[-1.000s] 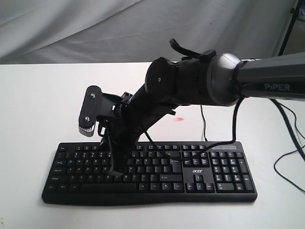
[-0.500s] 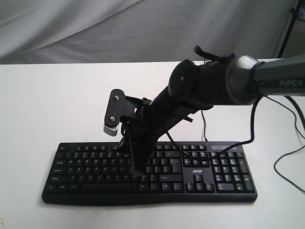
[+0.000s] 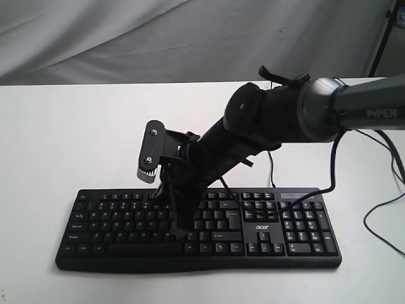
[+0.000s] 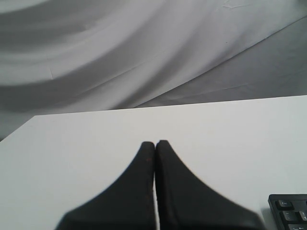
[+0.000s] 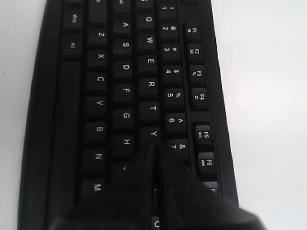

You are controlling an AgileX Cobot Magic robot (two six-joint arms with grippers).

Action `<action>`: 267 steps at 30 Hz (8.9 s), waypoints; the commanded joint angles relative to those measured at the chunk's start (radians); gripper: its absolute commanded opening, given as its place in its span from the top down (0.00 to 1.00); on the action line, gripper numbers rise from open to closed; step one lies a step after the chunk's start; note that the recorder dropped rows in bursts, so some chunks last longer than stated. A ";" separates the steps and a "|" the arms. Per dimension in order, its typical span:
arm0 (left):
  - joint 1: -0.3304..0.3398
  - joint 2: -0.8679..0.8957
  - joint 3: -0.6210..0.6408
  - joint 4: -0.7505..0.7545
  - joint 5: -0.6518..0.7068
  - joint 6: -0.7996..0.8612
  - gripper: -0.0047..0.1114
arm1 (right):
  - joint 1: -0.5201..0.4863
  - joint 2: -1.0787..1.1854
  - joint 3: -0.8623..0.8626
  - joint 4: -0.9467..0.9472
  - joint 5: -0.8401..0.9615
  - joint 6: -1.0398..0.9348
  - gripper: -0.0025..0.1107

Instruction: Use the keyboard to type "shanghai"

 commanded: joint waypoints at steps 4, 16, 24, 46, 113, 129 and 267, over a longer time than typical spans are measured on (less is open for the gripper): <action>-0.004 0.003 0.005 -0.001 -0.005 -0.003 0.95 | -0.009 0.030 0.009 -0.011 -0.024 -0.010 0.98; -0.004 0.003 0.005 -0.001 -0.005 -0.003 0.95 | -0.015 0.056 0.009 -0.055 -0.029 -0.009 0.98; -0.004 0.003 0.005 -0.001 -0.005 -0.003 0.95 | -0.017 0.057 0.008 -0.045 -0.024 -0.022 0.98; -0.004 0.003 0.005 -0.001 -0.005 -0.003 0.95 | -0.019 -0.031 0.008 -0.020 0.006 -0.005 0.98; -0.004 0.003 0.005 -0.001 -0.005 -0.003 0.95 | -0.021 -1.098 0.008 0.046 -0.111 0.201 0.98; -0.004 0.003 0.005 -0.001 -0.005 -0.003 0.95 | -0.021 -1.213 0.008 -0.138 -0.104 0.313 0.98; -0.004 0.003 0.005 -0.001 -0.005 -0.003 0.95 | -0.450 -2.019 1.283 -0.765 -0.247 1.426 0.98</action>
